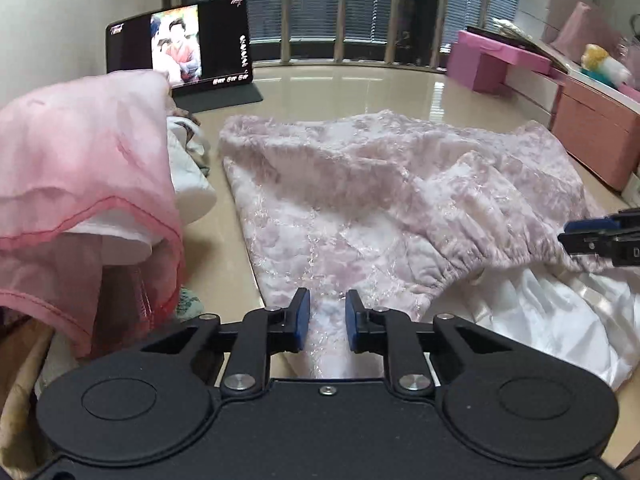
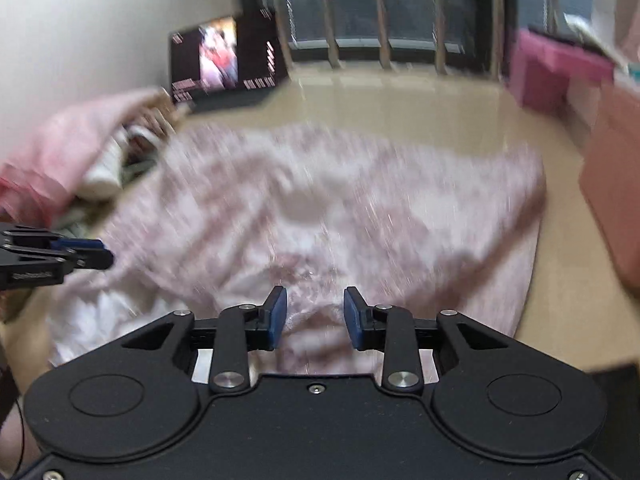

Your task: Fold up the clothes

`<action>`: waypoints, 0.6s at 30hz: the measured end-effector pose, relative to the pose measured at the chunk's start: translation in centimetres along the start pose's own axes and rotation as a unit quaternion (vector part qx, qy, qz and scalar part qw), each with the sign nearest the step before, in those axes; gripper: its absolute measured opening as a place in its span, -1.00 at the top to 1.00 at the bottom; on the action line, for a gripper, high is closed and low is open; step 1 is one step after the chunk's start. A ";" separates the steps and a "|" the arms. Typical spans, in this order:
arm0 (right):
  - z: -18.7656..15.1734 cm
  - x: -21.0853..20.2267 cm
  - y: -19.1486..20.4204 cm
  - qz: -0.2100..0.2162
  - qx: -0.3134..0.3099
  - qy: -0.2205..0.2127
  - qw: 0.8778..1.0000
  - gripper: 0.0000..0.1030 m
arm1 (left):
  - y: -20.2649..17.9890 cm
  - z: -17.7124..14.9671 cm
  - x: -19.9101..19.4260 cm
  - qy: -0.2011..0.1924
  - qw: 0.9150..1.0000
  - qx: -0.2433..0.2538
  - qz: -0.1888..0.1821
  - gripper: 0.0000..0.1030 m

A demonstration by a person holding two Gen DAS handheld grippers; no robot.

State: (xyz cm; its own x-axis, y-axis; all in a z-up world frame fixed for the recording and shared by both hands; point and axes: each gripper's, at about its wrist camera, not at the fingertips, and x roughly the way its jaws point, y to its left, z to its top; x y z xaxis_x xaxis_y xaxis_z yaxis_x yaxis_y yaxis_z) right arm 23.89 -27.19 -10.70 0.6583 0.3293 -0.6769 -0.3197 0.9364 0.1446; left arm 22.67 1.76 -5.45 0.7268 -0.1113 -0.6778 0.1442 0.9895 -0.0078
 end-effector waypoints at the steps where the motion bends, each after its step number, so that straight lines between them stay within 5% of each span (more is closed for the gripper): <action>1: -0.3 0.0 0.0 -0.002 -0.002 -0.007 1.000 0.37 | 0.0 -0.1 0.0 -0.002 1.000 0.002 0.000 0.62; 8: -1.2 -0.6 1.2 -0.030 -0.041 -0.015 0.999 0.36 | -1.0 -1.0 -0.2 -0.016 1.000 0.022 -0.003 0.62; 14: -0.6 -1.7 0.4 -0.020 -0.007 -0.033 0.999 0.32 | -0.6 -1.2 -1.1 -0.036 0.999 0.011 -0.019 0.60; 15: -0.4 -2.6 0.4 -0.016 0.007 -0.056 0.998 0.31 | -0.1 -1.1 -1.8 -0.057 0.998 -0.005 -0.022 0.52; 17: 0.0 -4.9 1.6 -0.002 0.015 -0.103 0.995 0.09 | 1.1 -0.9 -3.6 -0.090 0.995 -0.032 -0.013 0.05; 18: 0.3 -5.8 2.7 0.006 0.011 -0.115 0.993 -0.16 | 1.7 -0.8 -4.6 -0.104 0.994 -0.044 -0.006 -0.36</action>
State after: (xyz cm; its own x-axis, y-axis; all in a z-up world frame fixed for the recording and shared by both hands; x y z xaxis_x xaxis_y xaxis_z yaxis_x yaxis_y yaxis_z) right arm 19.41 -26.56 -6.19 0.7931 0.3573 -0.4934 -0.3149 0.9338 0.1701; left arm 19.06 4.07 -2.94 0.8495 -0.1298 -0.5114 0.1008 0.9913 -0.0842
